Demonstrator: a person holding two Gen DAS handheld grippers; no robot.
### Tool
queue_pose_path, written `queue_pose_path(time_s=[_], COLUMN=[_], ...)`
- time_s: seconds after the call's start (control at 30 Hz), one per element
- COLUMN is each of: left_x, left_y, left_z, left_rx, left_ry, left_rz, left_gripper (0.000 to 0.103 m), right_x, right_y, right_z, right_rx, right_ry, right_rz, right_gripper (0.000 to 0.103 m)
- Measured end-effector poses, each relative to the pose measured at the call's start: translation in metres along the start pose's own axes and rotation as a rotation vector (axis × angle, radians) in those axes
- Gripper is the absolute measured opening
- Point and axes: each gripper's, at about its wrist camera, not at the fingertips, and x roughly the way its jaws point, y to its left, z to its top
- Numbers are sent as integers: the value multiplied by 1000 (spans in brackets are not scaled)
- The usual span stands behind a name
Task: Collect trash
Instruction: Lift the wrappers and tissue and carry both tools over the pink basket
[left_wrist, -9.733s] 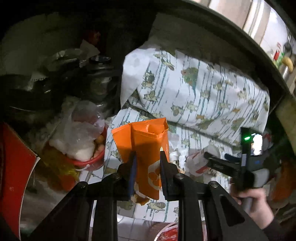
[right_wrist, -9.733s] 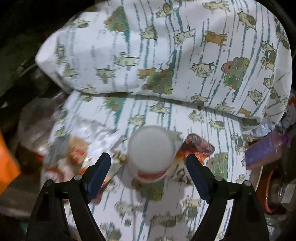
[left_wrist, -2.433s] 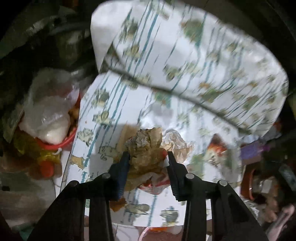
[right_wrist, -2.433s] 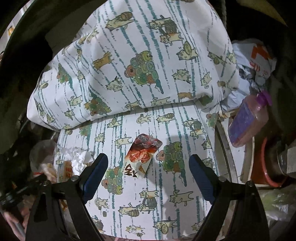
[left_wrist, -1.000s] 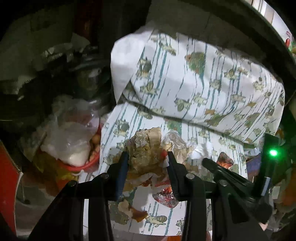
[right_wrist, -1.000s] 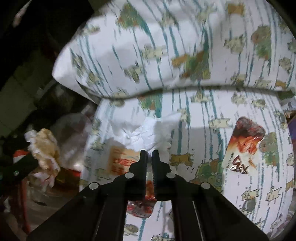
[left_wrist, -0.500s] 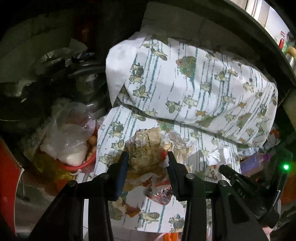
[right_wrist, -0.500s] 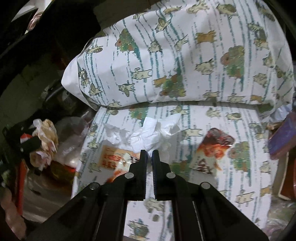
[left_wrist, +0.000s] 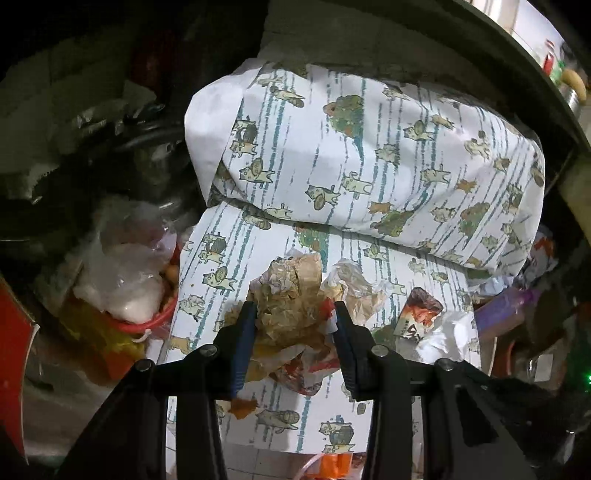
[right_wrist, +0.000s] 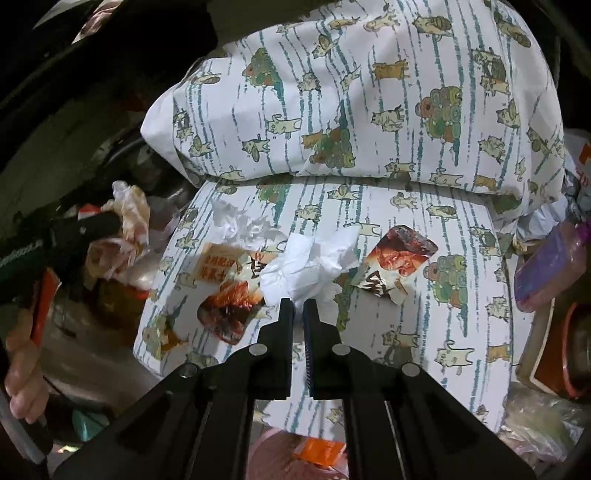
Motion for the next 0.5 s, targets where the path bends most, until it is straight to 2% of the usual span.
queue_pose_path(time_s=[0.1,0.23,0.37,0.43,0.5], left_x=[0,-12,-34,-52,-63], left_y=[1,-11,-16,-18,-20], left_z=[-8,-15,-26,-37,-46], left_rx=[-39,17,21,24,6], left_ry=[60,30,21,-10,-7], left_rz=[-104,-66,-96,-95,-128], left_gripper=[42,42,42,42,42], right_x=[-11,-26,-44,-57,-72], right_y=[-3,-7,-10,-10,-7], right_z=[-4,-7,-11,-15,-20], right_rx=[3,-8,-11,4,1], right_ry=[-4,-31,-76,-87,-96], right_rz=[15,18,-8,-1,8], right_gripper=[5,5,5,5,5])
